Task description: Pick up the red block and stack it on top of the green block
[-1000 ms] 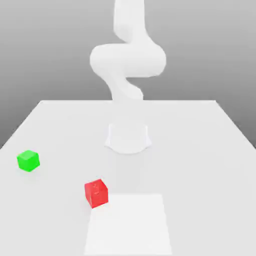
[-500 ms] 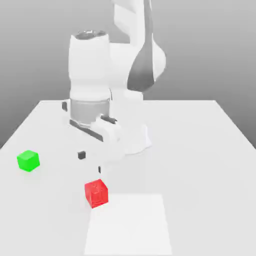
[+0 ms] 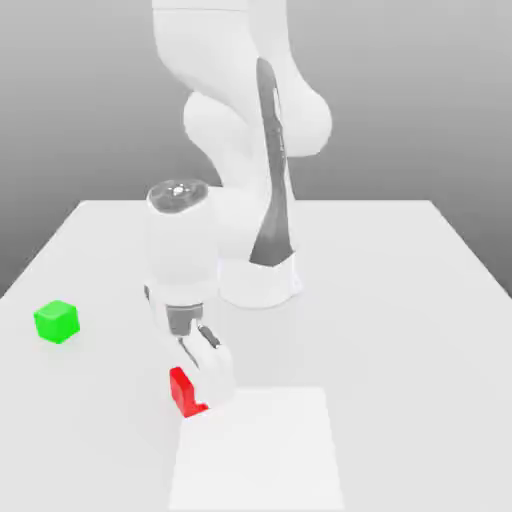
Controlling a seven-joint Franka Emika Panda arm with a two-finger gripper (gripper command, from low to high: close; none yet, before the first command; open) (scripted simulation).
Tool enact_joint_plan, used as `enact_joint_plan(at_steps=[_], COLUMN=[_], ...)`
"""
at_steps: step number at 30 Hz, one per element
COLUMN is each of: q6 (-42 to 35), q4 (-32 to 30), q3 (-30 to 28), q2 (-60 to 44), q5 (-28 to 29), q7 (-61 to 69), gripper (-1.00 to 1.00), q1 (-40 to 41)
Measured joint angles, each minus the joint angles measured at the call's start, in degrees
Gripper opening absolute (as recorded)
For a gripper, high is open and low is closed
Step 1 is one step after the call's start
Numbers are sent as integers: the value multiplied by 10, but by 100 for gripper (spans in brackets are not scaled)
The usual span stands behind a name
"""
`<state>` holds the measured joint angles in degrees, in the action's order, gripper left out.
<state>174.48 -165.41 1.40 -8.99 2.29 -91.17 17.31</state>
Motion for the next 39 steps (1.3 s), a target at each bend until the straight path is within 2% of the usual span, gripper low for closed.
enact_joint_plan(at_steps=[5, 8, 23, 32, 39], q6=[-84, -126, -211, -199, -177], q4=[-14, -16, 41, 52, 56], q3=[7, -8, -213, -225, -230], q2=[98, 142, 174, 136, 96], q5=[-23, -24, 41, 123, 153], q7=[16, 14, -72, -135, -156], gripper=[-100, -100, -100, -100, -100], q1=[0, 15, 273, 324, 327])
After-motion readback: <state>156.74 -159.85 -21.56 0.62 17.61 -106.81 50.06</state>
